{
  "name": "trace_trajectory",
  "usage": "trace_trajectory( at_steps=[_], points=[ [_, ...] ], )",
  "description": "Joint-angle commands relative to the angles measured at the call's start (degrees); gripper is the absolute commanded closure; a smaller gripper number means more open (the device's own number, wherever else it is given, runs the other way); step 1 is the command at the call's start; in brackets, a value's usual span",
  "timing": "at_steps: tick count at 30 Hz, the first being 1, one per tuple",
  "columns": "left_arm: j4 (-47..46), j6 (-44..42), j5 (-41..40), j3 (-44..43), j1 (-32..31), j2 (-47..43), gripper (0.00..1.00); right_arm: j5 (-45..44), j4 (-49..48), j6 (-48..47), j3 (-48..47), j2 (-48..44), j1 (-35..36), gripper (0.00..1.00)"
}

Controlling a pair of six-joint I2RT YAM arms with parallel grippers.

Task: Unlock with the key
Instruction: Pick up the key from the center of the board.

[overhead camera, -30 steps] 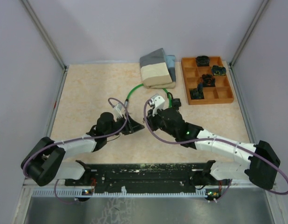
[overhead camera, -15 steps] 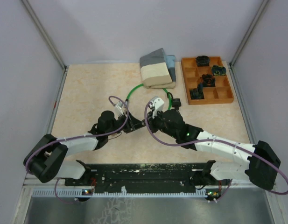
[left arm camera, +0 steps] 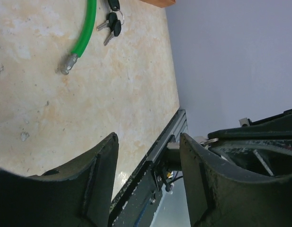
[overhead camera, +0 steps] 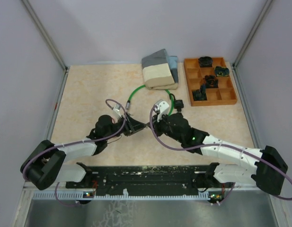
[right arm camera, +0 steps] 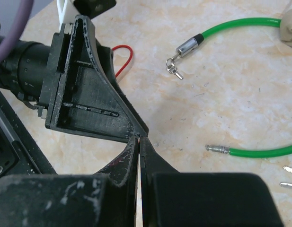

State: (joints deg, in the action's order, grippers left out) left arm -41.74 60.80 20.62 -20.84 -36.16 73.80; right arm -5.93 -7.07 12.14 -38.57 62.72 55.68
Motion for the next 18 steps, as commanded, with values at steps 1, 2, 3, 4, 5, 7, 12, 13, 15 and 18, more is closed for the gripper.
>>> trace_trajectory(
  at_steps=[1,2,3,4,5,7,12,13,15,18],
  points=[
    [-8.2,5.4,2.2,4.3,2.0,-0.8,0.39,-3.1,-3.2,-0.2,0.4,-2.7,-0.4,1.00],
    [-11.3,7.1,2.7,5.5,2.4,-0.6,0.39,-3.5,-4.5,-0.1,1.1,-3.1,-0.4,1.00],
    [-13.4,9.0,3.3,6.6,2.8,-0.3,0.39,-3.6,-6.2,0.2,1.8,-3.3,-0.4,1.00],
    [-14.8,10.6,3.9,7.0,2.9,0.1,0.38,-3.6,-7.7,0.4,2.6,-3.4,-0.4,1.00],
    [-15.8,11.9,4.6,7.0,3.0,0.4,0.37,-3.2,-9.3,0.6,3.0,-3.3,-0.4,1.00],
    [-17.7,14.9,6.5,7.0,3.0,1.2,0.33,-2.7,-11.3,0.8,3.4,-2.7,-0.4,1.00],
    [-27.9,24.0,7.2,9.2,3.0,3.8,0.28,-2.0,-15.3,1.8,4.8,-1.3,-0.4,1.00],
    [-29.1,25.1,7.1,9.5,3.0,4.3,0.27,-1.8,-16.0,2.1,5.0,-1.1,-0.4,1.00],
    [-29.9,26.3,7.3,9.5,2.9,5.2,0.26,-1.4,-17.7,2.5,5.3,-0.7,-0.4,1.00],
    [-31.0,27.8,7.7,9.1,2.9,6.3,0.26,-0.2,-19.2,3.0,5.2,0.4,-0.4,1.00]
  ],
)
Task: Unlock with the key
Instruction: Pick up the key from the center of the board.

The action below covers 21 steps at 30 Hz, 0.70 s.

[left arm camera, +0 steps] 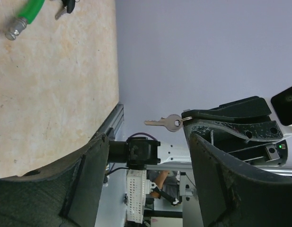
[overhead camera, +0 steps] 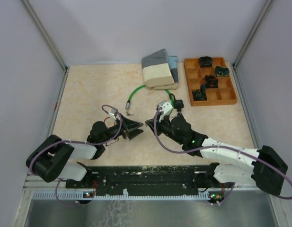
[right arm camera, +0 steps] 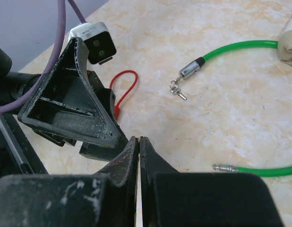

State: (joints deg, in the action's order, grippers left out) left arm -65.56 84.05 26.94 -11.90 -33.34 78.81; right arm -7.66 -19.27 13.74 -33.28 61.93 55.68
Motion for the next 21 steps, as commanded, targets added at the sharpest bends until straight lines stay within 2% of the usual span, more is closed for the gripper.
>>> trace_trajectory(
  at_steps=[1,14,21],
  points=[
    [-7.9,5.1,1.3,0.3,0.1,1.5,0.25,1.7,-7.3,1.6,-0.2,1.8,-0.3,1.00],
    [-10.7,6.7,1.1,-1.0,0.0,3.3,0.26,4.9,-10.7,3.2,1.0,4.7,0.1,1.00],
    [-12.4,6.8,0.2,-0.5,0.0,4.0,0.30,7.2,-7.3,2.4,0.8,4.8,0.2,1.00]
  ],
)
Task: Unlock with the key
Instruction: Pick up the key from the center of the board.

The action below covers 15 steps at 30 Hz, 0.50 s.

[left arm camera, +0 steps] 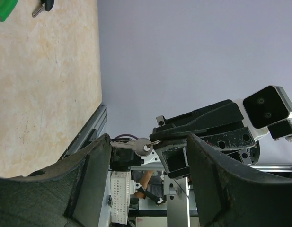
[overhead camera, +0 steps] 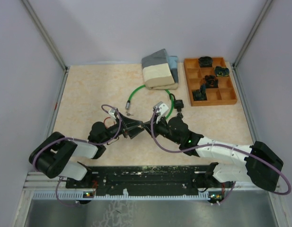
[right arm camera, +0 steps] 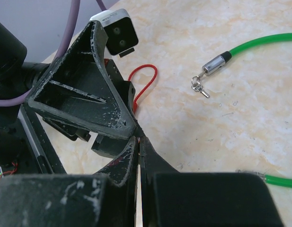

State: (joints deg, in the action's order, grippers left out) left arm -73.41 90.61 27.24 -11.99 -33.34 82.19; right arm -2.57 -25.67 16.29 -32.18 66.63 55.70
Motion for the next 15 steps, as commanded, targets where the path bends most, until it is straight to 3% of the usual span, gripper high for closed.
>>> trace_trajectory(
  at_steps=[1,8,15],
  points=[
    [-5.0,0.3,-0.1,-0.4,0.0,0.7,0.31,2.3,-0.6,-0.1,-0.2,0.0,0.2,1.00],
    [-5.7,-0.4,-0.7,0.3,0.0,0.3,0.44,1.8,4.2,-1.7,0.5,-1.7,0.6,1.00],
    [-5.6,-0.6,-0.8,0.4,0.0,0.5,0.49,1.4,6.8,-2.6,1.3,-3.7,0.7,1.00]
  ],
)
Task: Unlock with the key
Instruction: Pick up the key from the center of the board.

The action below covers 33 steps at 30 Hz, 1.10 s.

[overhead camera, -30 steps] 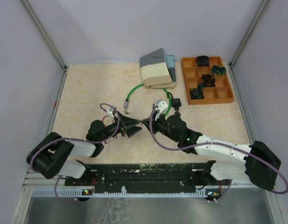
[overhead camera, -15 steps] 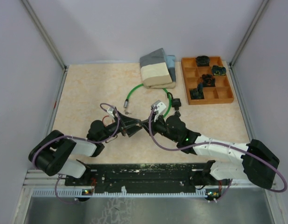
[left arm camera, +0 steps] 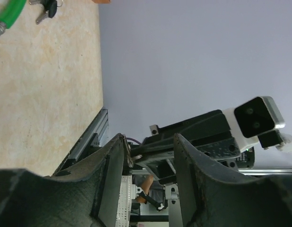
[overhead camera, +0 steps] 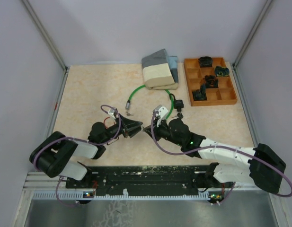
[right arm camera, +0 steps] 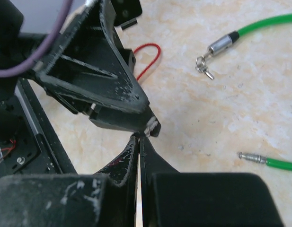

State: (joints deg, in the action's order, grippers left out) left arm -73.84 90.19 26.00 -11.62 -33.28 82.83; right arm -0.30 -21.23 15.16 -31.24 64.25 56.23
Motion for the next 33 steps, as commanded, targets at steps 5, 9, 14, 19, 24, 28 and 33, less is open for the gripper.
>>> trace_trajectory(
  at_steps=[5,9,14,19,24,28,33],
  points=[
    [-5.3,-0.1,0.9,-0.1,-0.1,0.4,0.54,-1.5,1.4,-1.4,0.8,-0.9,0.2,1.00],
    [-5.2,-0.1,1.0,-0.1,0.0,0.4,0.58,-2.2,0.0,-1.1,0.8,-0.2,0.2,1.00],
    [-4.0,-0.9,1.7,-0.6,0.0,0.8,0.59,-2.9,-1.1,-1.4,0.1,0.2,0.2,1.00],
    [-2.9,-1.5,2.0,-1.0,0.0,1.4,0.64,-3.1,-1.7,-1.6,-0.6,0.7,0.2,1.00],
    [-2.7,-2.0,1.9,-1.0,0.0,1.9,0.78,-2.3,-1.7,-1.6,-1.3,1.3,0.2,1.00],
    [-2.3,-2.5,1.5,-1.0,0.0,2.0,0.88,-1.8,-1.6,-1.6,-1.5,1.0,0.3,1.00],
    [-1.0,-3.7,1.3,-1.0,-0.1,1.8,0.96,-1.8,-1.1,-1.6,-1.7,0.0,0.3,1.00]
  ],
)
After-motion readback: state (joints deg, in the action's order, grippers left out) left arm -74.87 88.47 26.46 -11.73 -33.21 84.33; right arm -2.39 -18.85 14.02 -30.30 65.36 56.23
